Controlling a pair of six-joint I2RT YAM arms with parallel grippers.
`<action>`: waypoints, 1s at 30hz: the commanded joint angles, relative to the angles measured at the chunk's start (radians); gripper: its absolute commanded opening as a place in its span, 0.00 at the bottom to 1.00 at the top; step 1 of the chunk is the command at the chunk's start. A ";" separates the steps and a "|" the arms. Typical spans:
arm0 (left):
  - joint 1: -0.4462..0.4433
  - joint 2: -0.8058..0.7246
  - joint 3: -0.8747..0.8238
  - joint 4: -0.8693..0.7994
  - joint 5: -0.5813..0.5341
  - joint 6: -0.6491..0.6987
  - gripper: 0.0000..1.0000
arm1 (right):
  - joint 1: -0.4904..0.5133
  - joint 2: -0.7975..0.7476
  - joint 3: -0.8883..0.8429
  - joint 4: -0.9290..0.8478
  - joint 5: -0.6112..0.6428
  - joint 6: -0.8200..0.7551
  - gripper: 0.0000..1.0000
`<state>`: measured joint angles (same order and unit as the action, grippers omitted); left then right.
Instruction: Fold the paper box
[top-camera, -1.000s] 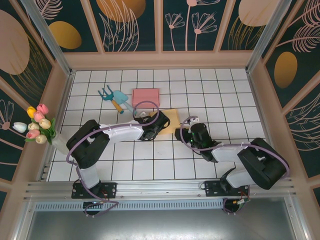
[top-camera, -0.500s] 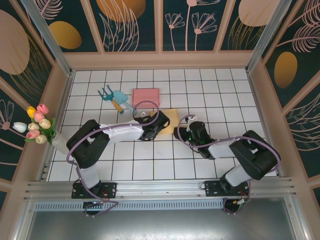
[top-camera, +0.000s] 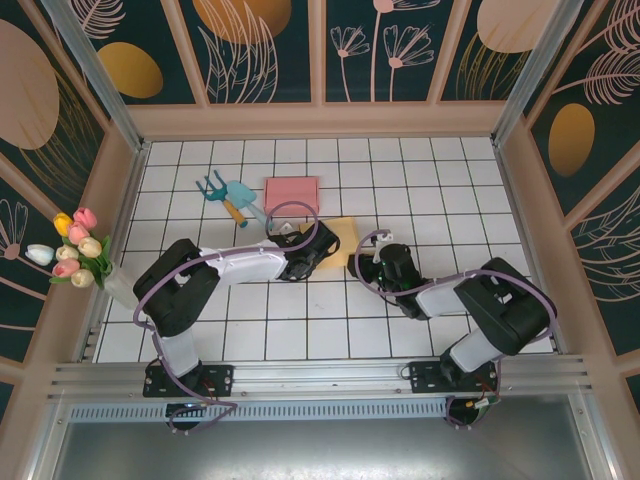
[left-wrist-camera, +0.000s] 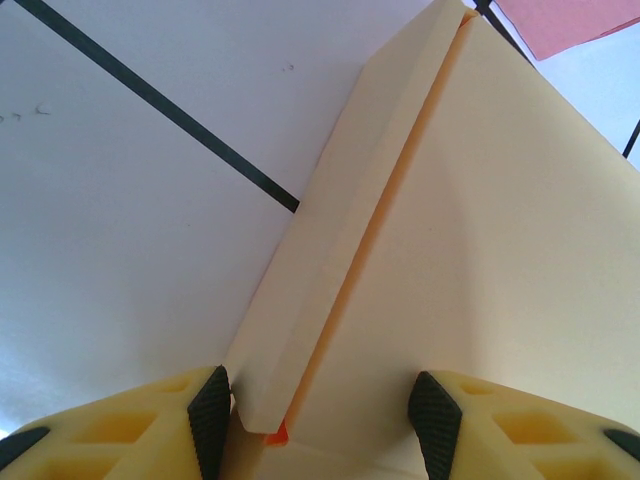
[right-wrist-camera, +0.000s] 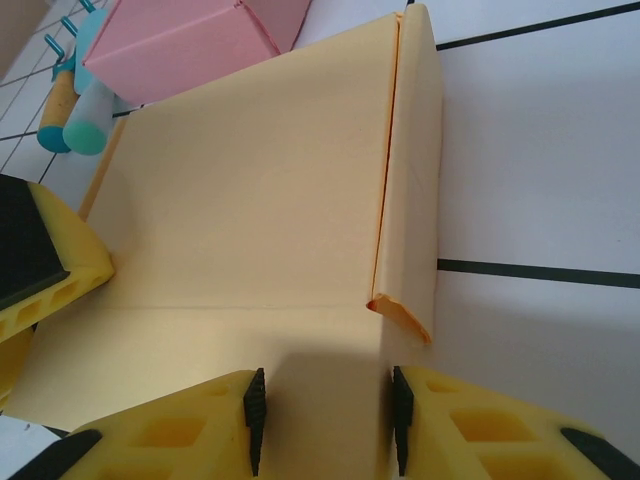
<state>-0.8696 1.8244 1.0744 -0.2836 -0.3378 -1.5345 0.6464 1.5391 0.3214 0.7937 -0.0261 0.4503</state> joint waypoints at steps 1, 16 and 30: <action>0.017 0.112 -0.063 -0.159 0.091 0.022 0.54 | -0.002 0.041 -0.027 0.090 -0.021 -0.004 0.40; 0.021 0.115 -0.067 -0.158 0.091 0.023 0.54 | -0.001 0.049 -0.051 0.110 0.016 -0.004 0.40; 0.023 0.129 -0.060 -0.155 0.097 0.024 0.54 | 0.000 0.032 -0.068 0.119 0.030 -0.004 0.39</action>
<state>-0.8639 1.8309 1.0775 -0.2806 -0.3294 -1.5341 0.6430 1.5776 0.2783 0.9241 -0.0113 0.4503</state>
